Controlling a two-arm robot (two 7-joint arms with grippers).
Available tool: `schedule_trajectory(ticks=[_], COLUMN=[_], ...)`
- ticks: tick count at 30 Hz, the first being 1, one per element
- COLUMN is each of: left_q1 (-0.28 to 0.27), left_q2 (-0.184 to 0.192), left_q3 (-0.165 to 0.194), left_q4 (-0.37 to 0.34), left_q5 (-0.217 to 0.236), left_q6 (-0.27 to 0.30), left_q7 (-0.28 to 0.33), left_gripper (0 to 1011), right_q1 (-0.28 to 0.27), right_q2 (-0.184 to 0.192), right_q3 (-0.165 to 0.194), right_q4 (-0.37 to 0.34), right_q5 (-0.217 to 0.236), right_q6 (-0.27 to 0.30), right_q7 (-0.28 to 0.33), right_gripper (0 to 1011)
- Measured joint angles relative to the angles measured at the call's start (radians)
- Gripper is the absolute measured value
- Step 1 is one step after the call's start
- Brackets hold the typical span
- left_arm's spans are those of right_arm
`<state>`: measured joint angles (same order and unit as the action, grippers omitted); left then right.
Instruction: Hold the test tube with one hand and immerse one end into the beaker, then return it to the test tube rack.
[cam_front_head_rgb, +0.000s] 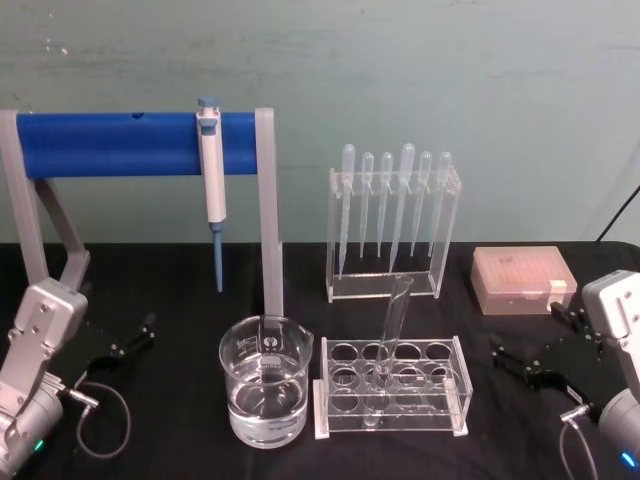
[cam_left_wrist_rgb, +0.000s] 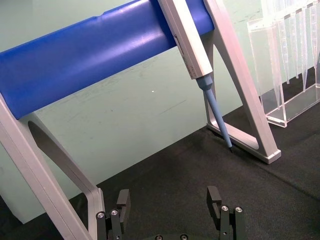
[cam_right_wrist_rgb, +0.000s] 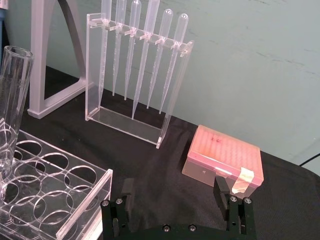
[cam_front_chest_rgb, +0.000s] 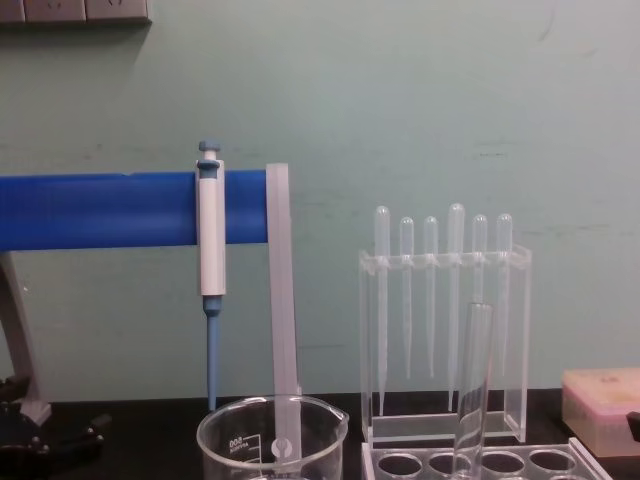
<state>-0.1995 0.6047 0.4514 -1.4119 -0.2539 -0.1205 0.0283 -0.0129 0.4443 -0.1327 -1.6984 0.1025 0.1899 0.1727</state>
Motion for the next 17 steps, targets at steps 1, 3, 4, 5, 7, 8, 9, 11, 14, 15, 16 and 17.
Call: schedule_trajectory(ticks=[1, 3, 4, 5, 7, 8, 9, 11, 14, 15, 16, 17], left_q1=[0.000, 0.000, 0.000, 0.000, 0.000, 0.000, 0.000, 0.000, 0.000, 0.000, 0.000, 0.000], left_q2=[0.000, 0.000, 0.000, 0.000, 0.000, 0.000, 0.000, 0.000, 0.000, 0.000, 0.000, 0.000], left_q3=[0.000, 0.000, 0.000, 0.000, 0.000, 0.000, 0.000, 0.000, 0.000, 0.000, 0.000, 0.000], left_q4=[0.000, 0.000, 0.000, 0.000, 0.000, 0.000, 0.000, 0.000, 0.000, 0.000, 0.000, 0.000], left_q5=[0.000, 0.000, 0.000, 0.000, 0.000, 0.000, 0.000, 0.000, 0.000, 0.000, 0.000, 0.000], left_q6=[0.000, 0.000, 0.000, 0.000, 0.000, 0.000, 0.000, 0.000, 0.000, 0.000, 0.000, 0.000], left_q7=[0.000, 0.000, 0.000, 0.000, 0.000, 0.000, 0.000, 0.000, 0.000, 0.000, 0.000, 0.000], left_gripper=[1000, 1000, 1000, 1000, 1000, 1000, 1000, 1000, 1000, 1000, 1000, 1000], right_q1=[0.000, 0.000, 0.000, 0.000, 0.000, 0.000, 0.000, 0.000, 0.000, 0.000, 0.000, 0.000], right_q2=[0.000, 0.000, 0.000, 0.001, 0.001, 0.001, 0.001, 0.001, 0.001, 0.001, 0.002, 0.002], right_q3=[0.000, 0.000, 0.000, 0.000, -0.001, -0.001, -0.001, -0.001, -0.001, -0.001, -0.001, -0.001], right_q4=[0.000, 0.000, 0.000, 0.000, 0.000, 0.000, 0.000, 0.000, 0.000, 0.000, 0.000, 0.000], right_q5=[0.000, 0.001, 0.001, 0.002, 0.002, 0.002, 0.003, 0.003, 0.003, 0.003, 0.004, 0.004], right_q6=[0.000, 0.000, 0.000, 0.000, 0.000, -0.001, -0.001, -0.001, -0.001, -0.001, -0.002, -0.002], right_q7=[0.000, 0.000, 0.000, 0.000, 0.000, 0.000, 0.000, 0.000, 0.000, 0.000, 0.001, 0.001], right_gripper=[1002, 1003, 1002, 1002, 1003, 1002, 1003, 1002, 1002, 1003, 1002, 1002])
